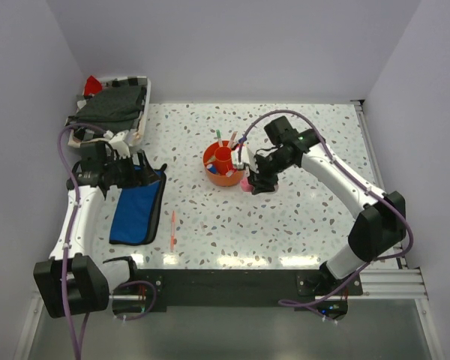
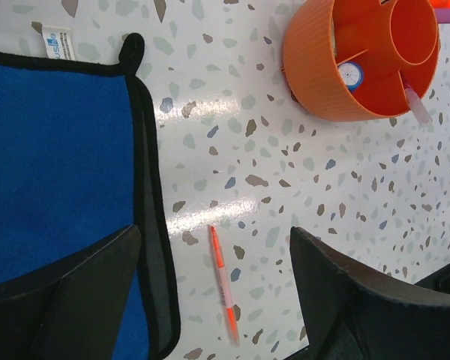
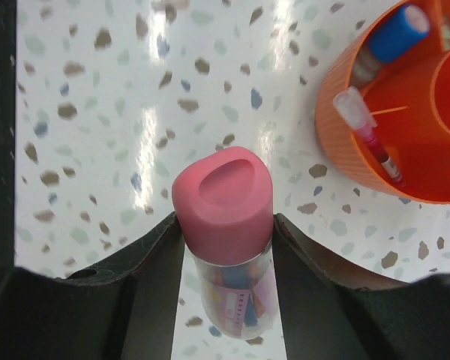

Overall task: Sort the stationery into containers
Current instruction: Pick up the stationery from the center of the board, then place the stationery in the storage box.

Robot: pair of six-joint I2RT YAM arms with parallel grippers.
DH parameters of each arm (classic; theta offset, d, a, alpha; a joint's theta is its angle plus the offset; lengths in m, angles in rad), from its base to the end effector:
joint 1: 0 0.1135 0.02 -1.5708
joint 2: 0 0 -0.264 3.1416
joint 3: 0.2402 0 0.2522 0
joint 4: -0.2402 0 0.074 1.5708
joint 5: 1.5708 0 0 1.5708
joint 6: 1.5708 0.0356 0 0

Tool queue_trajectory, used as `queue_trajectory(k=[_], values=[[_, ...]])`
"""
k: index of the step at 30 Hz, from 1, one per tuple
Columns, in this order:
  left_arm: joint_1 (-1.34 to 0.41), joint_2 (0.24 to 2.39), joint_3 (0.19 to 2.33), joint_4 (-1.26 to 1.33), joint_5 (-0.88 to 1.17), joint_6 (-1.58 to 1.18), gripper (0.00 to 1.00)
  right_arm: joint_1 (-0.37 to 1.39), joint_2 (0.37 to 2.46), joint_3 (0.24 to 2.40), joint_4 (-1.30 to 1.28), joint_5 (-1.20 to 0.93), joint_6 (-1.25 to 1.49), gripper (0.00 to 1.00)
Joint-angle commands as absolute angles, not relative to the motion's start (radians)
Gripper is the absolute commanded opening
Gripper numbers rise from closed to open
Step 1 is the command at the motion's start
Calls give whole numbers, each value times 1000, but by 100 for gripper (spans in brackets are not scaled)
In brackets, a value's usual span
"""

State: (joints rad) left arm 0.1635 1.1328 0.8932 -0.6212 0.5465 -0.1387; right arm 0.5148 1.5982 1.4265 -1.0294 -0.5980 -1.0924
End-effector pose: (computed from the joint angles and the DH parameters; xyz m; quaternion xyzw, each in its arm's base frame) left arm 0.2283 0.0189 0.2735 -0.0432 0.9067 -0.2489 0.3378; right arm 0.2654 0.1731 0.2982 -0.7138 0.6131 0.2275 0.2508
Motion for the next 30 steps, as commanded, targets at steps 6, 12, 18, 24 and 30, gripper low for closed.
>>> queue_trajectory(k=[6, 12, 18, 24, 30], values=[[167, 1204, 1025, -621, 555, -112, 86, 511, 1531, 1462, -411, -810, -286, 0], [167, 1242, 1046, -609, 548, -104, 87, 508, 1571, 1489, -15, -698, -20, 0], [167, 1282, 1063, -629, 528, -45, 87, 508, 1614, 1391, 304, -614, 77, 0], [169, 1336, 1117, -666, 560, 29, 88, 508, 1678, 1293, 616, -569, 164, 0], [169, 1407, 1190, -709, 545, 81, 89, 512, 1720, 1244, 808, -563, 164, 0]])
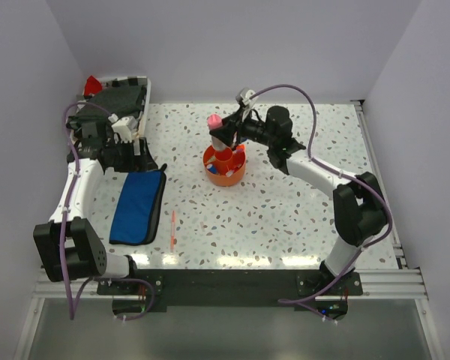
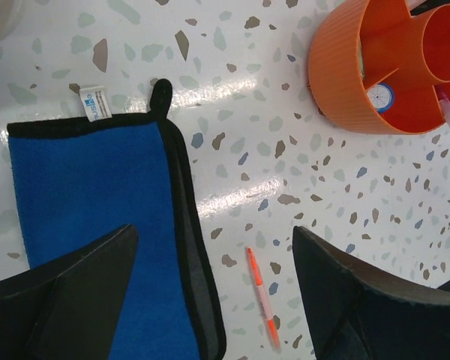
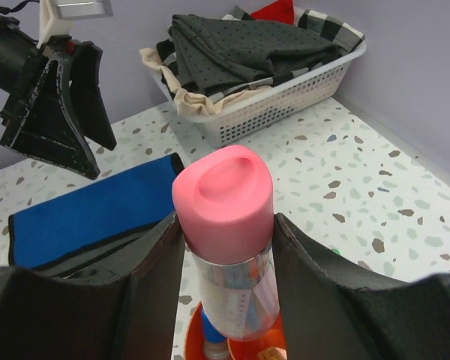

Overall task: Sort the stationery into containers
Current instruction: Place the stationery in the storage box.

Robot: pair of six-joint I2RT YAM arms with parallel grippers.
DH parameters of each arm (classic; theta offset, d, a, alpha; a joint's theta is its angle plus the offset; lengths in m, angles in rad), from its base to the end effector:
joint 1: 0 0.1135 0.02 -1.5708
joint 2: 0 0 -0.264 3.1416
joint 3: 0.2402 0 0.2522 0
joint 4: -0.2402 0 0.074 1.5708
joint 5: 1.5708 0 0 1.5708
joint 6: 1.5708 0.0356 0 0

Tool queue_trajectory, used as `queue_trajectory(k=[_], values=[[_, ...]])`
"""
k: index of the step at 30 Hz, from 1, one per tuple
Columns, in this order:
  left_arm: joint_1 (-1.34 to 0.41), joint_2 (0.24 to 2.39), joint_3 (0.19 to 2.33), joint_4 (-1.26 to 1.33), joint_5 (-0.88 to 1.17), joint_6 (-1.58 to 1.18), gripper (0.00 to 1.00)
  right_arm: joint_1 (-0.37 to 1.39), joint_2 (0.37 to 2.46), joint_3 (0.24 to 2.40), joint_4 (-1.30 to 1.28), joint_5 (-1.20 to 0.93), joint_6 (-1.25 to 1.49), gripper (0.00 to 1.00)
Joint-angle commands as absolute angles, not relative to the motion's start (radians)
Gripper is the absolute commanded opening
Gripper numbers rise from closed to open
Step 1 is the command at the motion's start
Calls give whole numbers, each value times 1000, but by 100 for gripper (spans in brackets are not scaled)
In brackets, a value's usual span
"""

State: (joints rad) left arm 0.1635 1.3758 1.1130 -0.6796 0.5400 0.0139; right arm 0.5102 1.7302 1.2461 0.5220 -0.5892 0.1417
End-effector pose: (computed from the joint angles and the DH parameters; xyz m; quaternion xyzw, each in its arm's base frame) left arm 0.2816 0.0279 0.2822 0.0137 0.9202 -0.2263 0.3192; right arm 0.3483 0.2176 0.3172 -0.3272 0.6141 0.4115 0.5886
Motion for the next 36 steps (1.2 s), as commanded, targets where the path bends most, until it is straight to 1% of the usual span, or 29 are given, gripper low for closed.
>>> queue_trajectory(k=[1, 10, 22, 36], values=[[169, 1413, 1196, -707, 540, 83, 89, 514, 1724, 1236, 818, -574, 149, 0], [167, 1463, 1238, -710, 514, 107, 89, 512, 1738, 1149, 880, -597, 120, 0], [166, 1496, 1246, -707, 499, 123, 90, 514, 1729, 1019, 908, -560, 69, 0], [135, 1503, 1224, -721, 465, 150, 90, 512, 1822, 1019, 976, -496, 83, 0]])
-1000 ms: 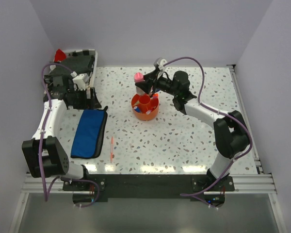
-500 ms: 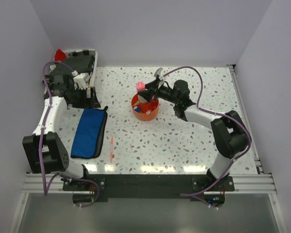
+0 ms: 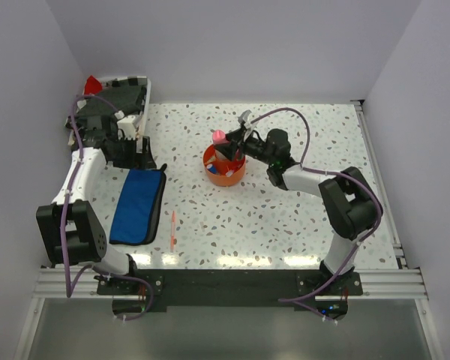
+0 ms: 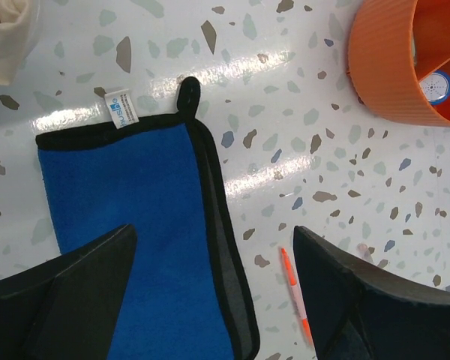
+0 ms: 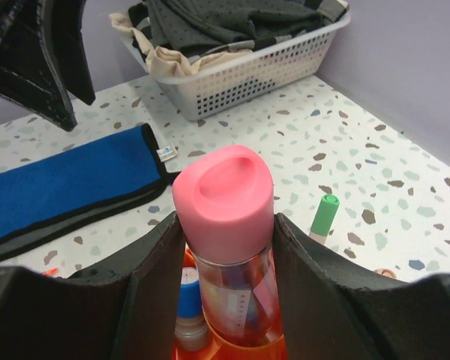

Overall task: Sort the stationery into containers
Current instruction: Place the stationery in the storage box, then pick up the pen from the center of the board.

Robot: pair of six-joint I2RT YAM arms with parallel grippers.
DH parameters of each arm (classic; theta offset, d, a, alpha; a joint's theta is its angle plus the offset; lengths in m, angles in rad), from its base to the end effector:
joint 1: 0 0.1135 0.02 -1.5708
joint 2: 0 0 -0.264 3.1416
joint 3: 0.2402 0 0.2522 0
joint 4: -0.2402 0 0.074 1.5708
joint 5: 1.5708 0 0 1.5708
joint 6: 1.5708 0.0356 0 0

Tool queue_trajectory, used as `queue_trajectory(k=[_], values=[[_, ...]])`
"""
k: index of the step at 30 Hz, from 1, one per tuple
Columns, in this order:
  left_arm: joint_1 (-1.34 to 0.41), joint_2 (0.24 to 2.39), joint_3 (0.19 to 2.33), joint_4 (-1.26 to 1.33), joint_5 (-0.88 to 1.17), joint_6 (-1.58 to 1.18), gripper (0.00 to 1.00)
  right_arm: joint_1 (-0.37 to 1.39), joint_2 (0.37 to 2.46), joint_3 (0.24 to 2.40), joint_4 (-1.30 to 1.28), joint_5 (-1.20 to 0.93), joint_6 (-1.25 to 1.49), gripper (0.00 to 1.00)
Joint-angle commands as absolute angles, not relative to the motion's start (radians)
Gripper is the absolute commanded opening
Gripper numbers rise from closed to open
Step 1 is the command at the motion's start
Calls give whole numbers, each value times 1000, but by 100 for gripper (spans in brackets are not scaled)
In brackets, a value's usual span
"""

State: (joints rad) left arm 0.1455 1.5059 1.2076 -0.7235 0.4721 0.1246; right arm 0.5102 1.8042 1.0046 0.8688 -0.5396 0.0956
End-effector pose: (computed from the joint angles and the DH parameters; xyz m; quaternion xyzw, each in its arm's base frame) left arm 0.3089 0.0289 0.2721 0.0536 0.9365 -0.1876 0.2915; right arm 0.3394 0.2109 0.2437 -0.3260 0.6034 0.3838 0.6184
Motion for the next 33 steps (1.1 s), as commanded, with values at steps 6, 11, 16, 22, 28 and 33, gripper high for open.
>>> queue_trajectory(k=[6, 11, 16, 22, 28, 33], values=[[135, 1493, 1229, -719, 465, 158, 91, 512, 1787, 993, 1014, -451, 103, 41], [135, 1433, 1189, -715, 457, 167, 92, 512, 1675, 1029, 844, -422, 84, 57], [133, 1347, 1129, -704, 506, 143, 93, 512, 1572, 1087, 668, -416, 31, 65], [88, 1269, 1075, -745, 541, 78, 95, 515, 1428, 1106, 454, -420, -35, 66], [-70, 1267, 1045, -821, 449, 8, 93, 532, 1261, 1068, 146, -437, -159, 66], [-133, 1276, 905, -821, 417, -155, 84, 532, 1158, 1026, -69, -374, -179, 66]])
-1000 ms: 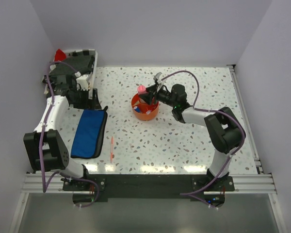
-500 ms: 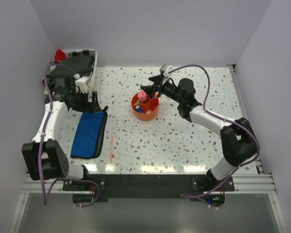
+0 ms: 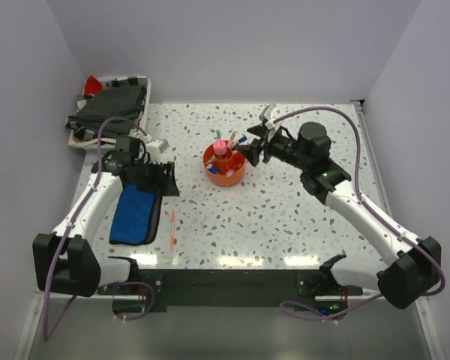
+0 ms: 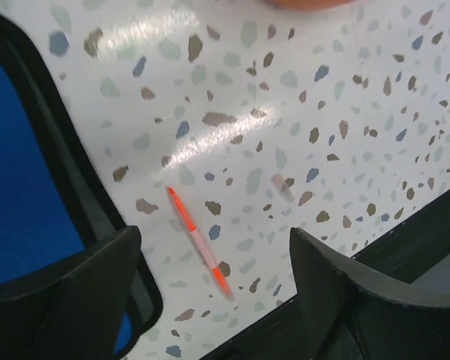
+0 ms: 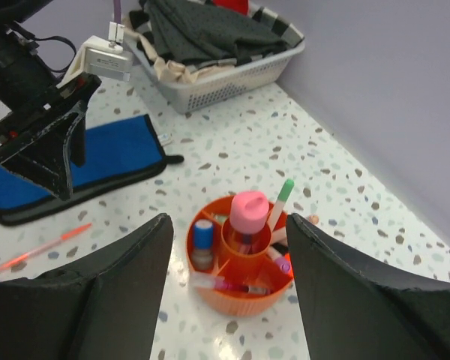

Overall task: Sort the stationery into containers
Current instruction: Pick up the pen from the center of the board.

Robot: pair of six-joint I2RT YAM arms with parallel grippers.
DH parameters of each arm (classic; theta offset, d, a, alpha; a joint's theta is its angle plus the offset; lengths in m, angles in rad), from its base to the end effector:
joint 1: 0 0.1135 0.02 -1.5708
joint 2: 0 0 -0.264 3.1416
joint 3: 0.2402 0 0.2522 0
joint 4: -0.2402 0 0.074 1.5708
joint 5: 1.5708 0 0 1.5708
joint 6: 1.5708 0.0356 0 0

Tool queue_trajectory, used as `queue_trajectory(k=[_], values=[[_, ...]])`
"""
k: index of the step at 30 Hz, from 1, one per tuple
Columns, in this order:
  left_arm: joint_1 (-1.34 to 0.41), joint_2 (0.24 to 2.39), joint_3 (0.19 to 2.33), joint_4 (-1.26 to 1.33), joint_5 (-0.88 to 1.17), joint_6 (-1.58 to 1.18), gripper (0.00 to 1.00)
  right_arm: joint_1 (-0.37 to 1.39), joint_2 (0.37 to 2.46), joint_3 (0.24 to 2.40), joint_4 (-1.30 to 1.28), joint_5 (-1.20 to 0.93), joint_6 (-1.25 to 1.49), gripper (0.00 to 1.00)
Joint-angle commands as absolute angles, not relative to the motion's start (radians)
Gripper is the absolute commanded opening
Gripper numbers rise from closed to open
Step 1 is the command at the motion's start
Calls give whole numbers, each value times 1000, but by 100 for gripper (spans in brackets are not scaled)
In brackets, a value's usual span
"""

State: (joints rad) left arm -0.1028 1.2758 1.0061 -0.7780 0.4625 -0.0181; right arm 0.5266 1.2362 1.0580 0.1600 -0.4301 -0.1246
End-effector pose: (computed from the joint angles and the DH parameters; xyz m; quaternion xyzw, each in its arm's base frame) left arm 0.2453 -0.0413 0.2670 0.0990 0.9369 -0.2362 0.2379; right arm 0.2444 0.1593 0.3766 -0.3646 0.6126 0.2859 0.6403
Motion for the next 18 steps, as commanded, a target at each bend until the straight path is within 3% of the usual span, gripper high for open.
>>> queue_trajectory(k=[1, 7, 18], values=[[-153, 1275, 847, -821, 407, -166, 80, 532, 1146, 1019, -87, -367, -181, 66], [-178, 1273, 715, -776, 350, -238, 72, 534, 1069, 953, -164, -341, -189, 64], [-250, 1388, 733, -712, 219, -308, 58, 532, 1061, 879, -104, -341, -169, 63]])
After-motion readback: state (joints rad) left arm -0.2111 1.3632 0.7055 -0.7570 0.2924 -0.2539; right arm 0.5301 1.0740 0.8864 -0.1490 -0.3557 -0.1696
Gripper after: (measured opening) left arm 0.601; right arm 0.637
